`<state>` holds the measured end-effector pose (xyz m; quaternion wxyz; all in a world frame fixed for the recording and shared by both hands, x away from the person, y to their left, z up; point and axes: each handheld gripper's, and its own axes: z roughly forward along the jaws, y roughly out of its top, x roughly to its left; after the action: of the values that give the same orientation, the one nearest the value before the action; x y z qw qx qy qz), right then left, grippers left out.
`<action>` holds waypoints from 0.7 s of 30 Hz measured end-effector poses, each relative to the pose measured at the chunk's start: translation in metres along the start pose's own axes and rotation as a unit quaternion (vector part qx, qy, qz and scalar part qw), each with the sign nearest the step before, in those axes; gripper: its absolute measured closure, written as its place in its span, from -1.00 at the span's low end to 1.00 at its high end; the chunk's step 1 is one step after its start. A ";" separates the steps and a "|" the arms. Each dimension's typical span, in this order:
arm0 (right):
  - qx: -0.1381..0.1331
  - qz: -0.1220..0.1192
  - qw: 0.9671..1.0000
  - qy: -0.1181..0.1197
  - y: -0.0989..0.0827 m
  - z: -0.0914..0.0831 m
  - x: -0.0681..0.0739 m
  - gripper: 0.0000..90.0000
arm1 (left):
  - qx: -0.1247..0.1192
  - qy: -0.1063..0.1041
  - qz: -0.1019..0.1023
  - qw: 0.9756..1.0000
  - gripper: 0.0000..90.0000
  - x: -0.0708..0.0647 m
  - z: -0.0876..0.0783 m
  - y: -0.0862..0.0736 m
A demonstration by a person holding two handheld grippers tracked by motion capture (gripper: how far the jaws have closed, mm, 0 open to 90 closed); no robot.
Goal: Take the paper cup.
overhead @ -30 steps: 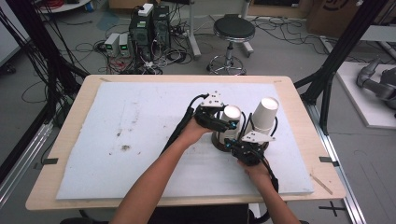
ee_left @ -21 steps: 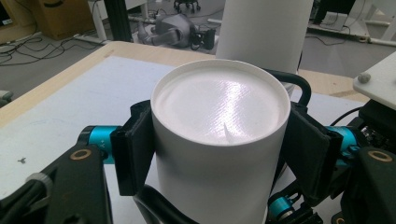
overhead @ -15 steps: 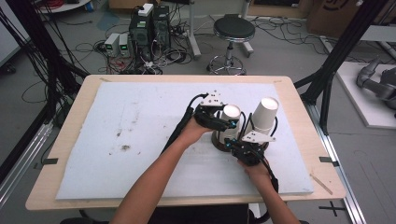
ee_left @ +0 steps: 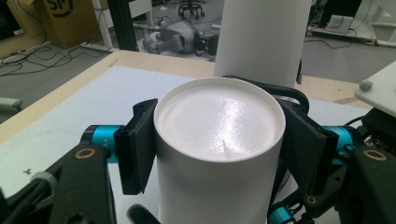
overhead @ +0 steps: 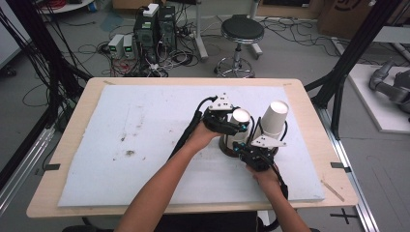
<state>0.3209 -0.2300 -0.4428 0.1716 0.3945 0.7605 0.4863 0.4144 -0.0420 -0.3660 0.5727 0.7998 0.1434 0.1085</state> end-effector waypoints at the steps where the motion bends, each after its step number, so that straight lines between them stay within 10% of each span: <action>1: 0.000 0.000 1.000 0.000 0.000 0.000 0.000 0.97 | 0.001 -0.002 0.002 1.000 -0.25 0.000 0.000 0.000; 21: 0.000 -0.014 1.000 0.012 0.000 -0.002 0.002 0.73 | -0.074 0.021 -0.007 0.997 -0.22 -0.003 -0.037 0.043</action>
<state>0.3181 -0.2298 -0.4412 0.1691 0.3780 0.7679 0.4888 0.4033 -0.0236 -0.3137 0.6276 0.7519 0.1526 0.1322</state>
